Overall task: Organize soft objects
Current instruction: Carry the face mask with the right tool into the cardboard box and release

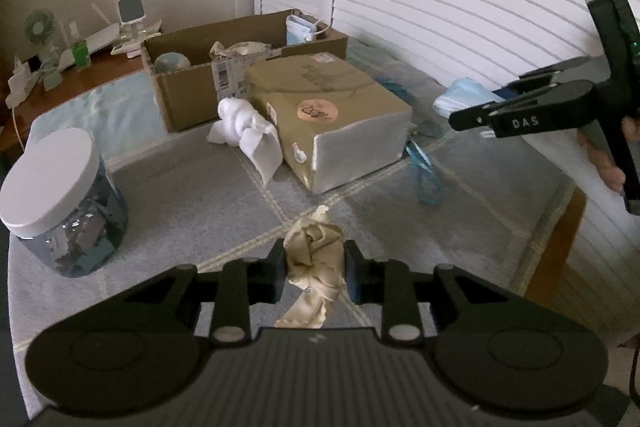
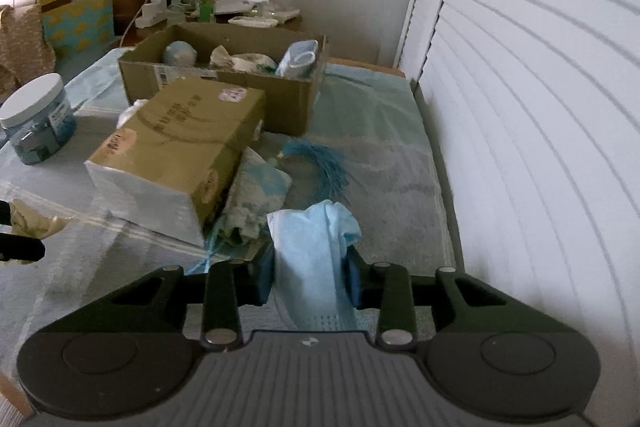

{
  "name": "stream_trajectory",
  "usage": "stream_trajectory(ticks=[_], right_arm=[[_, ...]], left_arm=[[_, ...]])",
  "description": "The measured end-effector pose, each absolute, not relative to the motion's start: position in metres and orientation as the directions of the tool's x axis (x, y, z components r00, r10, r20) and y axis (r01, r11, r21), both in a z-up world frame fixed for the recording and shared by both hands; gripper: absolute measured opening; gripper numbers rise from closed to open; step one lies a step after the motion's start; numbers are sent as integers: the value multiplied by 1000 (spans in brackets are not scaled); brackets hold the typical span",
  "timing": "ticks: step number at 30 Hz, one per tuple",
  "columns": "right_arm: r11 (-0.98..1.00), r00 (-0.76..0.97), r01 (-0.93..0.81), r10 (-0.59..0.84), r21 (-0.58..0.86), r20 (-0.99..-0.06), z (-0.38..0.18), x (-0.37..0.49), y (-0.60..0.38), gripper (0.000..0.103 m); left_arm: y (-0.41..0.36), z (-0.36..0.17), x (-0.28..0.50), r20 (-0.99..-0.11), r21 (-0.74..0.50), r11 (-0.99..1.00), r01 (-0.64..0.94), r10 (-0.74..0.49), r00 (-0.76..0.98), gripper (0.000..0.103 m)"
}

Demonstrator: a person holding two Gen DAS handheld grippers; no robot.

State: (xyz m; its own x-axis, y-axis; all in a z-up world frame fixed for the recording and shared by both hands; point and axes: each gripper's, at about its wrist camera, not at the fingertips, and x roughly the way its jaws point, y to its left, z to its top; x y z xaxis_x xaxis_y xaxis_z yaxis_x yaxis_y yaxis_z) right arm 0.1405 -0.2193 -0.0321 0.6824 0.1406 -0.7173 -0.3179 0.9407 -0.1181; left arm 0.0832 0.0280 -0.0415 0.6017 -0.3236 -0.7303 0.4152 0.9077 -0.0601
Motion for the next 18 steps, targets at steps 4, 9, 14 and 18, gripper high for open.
stream_trajectory(ticks=[4, 9, 14, 18], right_arm=[[937, 688, -332, 163, -108, -707, -19, 133, -218, 40], [932, 702, -343, 170, -118, -692, -2, 129, -212, 40], [909, 727, -386, 193, -159, -659, 23, 128, -197, 40], [892, 743, -416, 221, -178, -632, 43, 138, -185, 40]], left_arm=[[32, -35, 77, -726, -51, 899, 434, -332, 603, 27], [37, -26, 68, -701, -49, 891, 451, -353, 620, 27], [41, -21, 63, -684, -58, 879, 473, -380, 623, 27], [44, -18, 62, -675, -64, 878, 474, -388, 628, 27]])
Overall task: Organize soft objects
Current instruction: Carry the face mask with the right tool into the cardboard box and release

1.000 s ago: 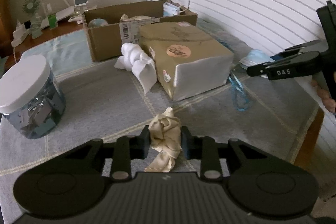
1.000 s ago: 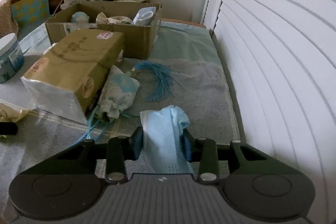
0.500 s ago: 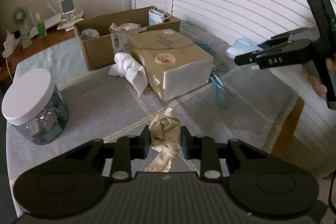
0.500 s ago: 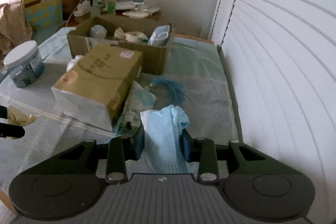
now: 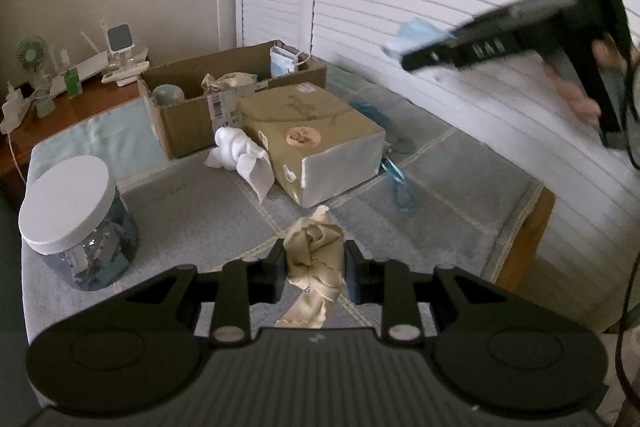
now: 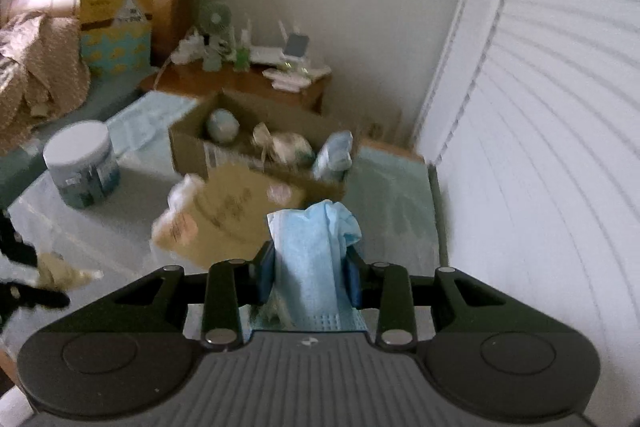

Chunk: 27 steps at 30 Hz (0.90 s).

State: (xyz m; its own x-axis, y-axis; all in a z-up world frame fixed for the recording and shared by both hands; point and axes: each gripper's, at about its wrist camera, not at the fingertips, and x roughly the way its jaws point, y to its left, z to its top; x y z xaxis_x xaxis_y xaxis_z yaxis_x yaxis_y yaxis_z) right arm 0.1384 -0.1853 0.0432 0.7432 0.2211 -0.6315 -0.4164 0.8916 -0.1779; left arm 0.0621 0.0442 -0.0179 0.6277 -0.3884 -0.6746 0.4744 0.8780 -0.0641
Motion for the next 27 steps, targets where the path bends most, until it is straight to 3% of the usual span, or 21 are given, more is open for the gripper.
stream_trajectory(ticks=[8, 27], right_arm=[[824, 727, -535, 336, -186, -599, 69, 180, -152, 40], [607, 554, -775, 522, -174, -649, 62, 302, -62, 43]], left_arm=[[53, -14, 63, -671, -69, 894, 443, -370, 643, 27], [59, -13, 89, -695, -71, 944, 321, -278, 663, 27]])
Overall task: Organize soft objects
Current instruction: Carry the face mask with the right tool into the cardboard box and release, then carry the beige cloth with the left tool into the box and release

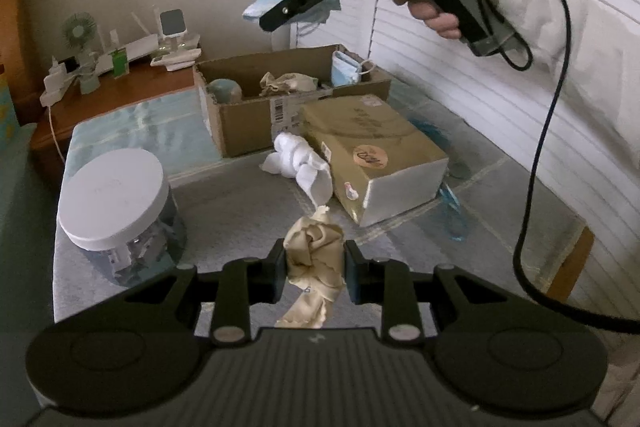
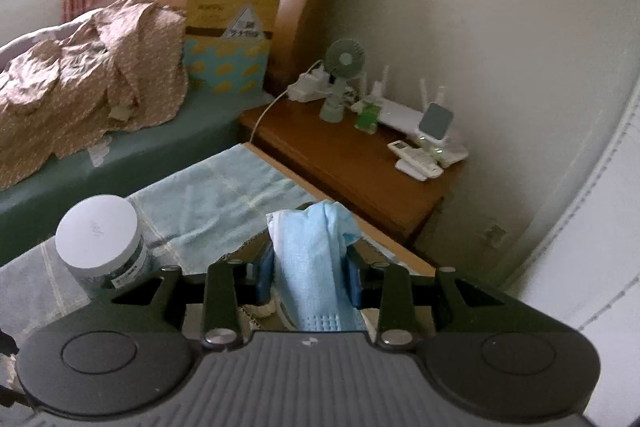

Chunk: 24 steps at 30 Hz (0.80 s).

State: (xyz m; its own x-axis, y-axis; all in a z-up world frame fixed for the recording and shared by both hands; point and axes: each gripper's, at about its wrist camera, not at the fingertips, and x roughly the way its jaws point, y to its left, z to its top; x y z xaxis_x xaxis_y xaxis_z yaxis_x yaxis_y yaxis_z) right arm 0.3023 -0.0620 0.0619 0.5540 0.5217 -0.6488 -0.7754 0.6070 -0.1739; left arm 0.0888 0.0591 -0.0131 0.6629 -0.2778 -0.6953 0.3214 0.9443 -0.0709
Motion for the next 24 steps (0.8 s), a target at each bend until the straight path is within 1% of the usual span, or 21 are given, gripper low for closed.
stream_trajectory(ticks=[2, 4, 5, 6, 7, 11, 13, 16, 21, 24], right_arm=[[596, 547, -783, 521, -179, -656, 55, 307, -60, 51], [595, 540, -784, 512, -178, -668, 48, 310, -61, 65], [597, 540, -783, 510, -176, -670, 46, 311, -62, 70], [601, 543, -780, 509, -177, -667, 44, 311, -64, 80], [607, 549, -775, 510, -175, -662, 43, 310, -66, 87], [637, 555, -758, 520, -138, -649, 43, 307, -78, 92], [665, 570, -737, 514, -122, -641, 44, 304, -83, 99], [702, 584, -708, 515, -83, -627, 44, 295, -94, 103], [766, 617, -642, 493, -31, -613, 42, 271, -112, 103], [813, 640, -583, 452, -9, -621, 35, 255, -123, 103]], left_arm=[[59, -15, 92, -701, -72, 946, 317, -274, 658, 27], [58, -17, 95, -709, -69, 947, 315, -269, 652, 27], [57, -18, 96, -712, -70, 947, 315, -268, 649, 27], [56, -18, 97, -714, -70, 946, 317, -270, 646, 27], [56, -18, 97, -715, -69, 945, 319, -270, 645, 27], [54, -17, 100, -718, -71, 943, 325, -274, 640, 27], [54, -16, 101, -716, -73, 941, 330, -280, 639, 27], [54, -13, 103, -714, -75, 939, 337, -286, 639, 27], [54, -7, 108, -710, -69, 935, 347, -290, 642, 27], [56, -2, 113, -708, -64, 933, 353, -292, 644, 27]])
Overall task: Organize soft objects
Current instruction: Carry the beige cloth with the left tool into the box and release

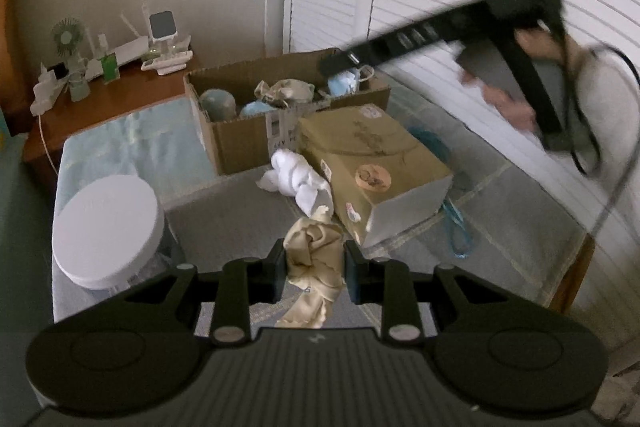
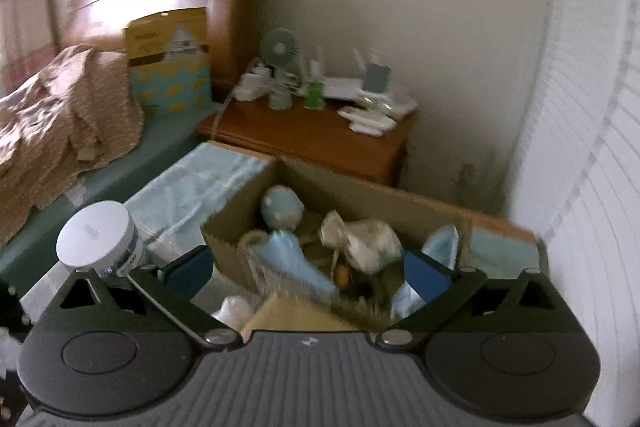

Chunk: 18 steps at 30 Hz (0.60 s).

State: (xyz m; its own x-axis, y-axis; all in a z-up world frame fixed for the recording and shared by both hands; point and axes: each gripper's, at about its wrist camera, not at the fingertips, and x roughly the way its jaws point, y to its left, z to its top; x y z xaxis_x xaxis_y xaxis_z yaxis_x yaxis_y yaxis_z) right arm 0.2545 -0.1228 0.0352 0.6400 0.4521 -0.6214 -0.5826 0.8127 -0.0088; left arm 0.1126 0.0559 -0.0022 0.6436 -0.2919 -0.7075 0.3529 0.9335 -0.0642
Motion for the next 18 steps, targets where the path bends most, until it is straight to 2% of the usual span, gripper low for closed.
stream_trajectory(ticks=[9, 18], right_arm=[[903, 679, -429, 301, -28, -669, 14, 196, -143, 103], [914, 685, -401, 252, -64, -684, 7, 160, -154, 103]], left_arm=[[53, 12, 138, -713, -12, 921, 390, -281, 642, 27], [37, 34, 199, -689, -21, 907, 421, -318, 651, 27]])
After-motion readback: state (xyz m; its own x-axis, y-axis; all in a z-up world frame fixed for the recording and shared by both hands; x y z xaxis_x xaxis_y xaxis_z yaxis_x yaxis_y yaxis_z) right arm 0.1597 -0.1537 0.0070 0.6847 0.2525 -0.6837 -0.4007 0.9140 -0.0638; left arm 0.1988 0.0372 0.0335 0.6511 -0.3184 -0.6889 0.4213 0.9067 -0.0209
